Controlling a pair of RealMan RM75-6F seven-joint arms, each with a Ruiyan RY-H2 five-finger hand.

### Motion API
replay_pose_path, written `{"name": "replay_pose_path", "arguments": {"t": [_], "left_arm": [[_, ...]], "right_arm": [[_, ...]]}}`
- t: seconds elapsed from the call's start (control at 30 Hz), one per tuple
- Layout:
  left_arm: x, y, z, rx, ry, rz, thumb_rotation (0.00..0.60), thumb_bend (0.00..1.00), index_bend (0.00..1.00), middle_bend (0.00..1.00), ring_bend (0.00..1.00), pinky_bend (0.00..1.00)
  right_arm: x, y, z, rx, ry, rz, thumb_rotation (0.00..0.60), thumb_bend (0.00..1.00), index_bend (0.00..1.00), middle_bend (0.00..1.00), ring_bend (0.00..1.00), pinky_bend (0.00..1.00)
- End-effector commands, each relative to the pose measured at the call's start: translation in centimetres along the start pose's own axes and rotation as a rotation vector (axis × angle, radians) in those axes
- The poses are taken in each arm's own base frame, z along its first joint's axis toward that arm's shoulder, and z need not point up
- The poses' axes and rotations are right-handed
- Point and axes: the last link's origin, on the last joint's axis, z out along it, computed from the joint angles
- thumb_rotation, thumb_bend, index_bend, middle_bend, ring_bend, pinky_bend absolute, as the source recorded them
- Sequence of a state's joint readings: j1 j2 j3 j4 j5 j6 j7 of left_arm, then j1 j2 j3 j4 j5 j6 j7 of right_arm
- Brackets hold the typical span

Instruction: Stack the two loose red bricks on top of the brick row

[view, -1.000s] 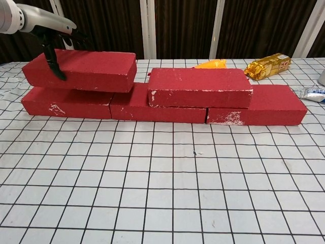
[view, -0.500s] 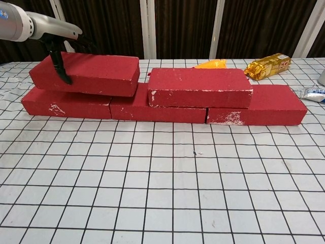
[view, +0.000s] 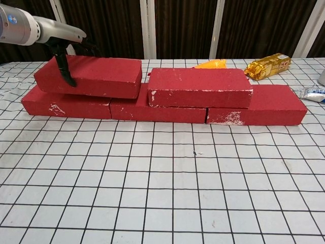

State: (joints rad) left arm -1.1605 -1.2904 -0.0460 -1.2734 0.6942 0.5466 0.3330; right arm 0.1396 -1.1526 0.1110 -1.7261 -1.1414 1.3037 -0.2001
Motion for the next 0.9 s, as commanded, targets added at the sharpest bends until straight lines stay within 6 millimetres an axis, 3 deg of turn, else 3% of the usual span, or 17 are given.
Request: {"name": "replay_pose_path", "arguments": {"t": [0.03, 0.9], "left_arm": [[0.0, 0.2, 0.0, -0.004, 0.003, -0.001, 0.600, 0.00, 0.26, 0.19, 0.06, 0.10], [-0.2, 1.5, 0.3, -0.005, 0.002, -0.004, 0.600, 0.00, 0.25, 0.19, 0.06, 0.10]], "right_arm": [[0.0, 0.0, 0.0, -0.001, 0.002, 0.001, 0.600, 0.16, 0.12, 0.00, 0.00, 0.00], [0.3, 0.2, -0.1, -0.006, 0.006, 0.015, 0.600, 0.16, 0.12, 0.00, 0.00, 0.00]]}}
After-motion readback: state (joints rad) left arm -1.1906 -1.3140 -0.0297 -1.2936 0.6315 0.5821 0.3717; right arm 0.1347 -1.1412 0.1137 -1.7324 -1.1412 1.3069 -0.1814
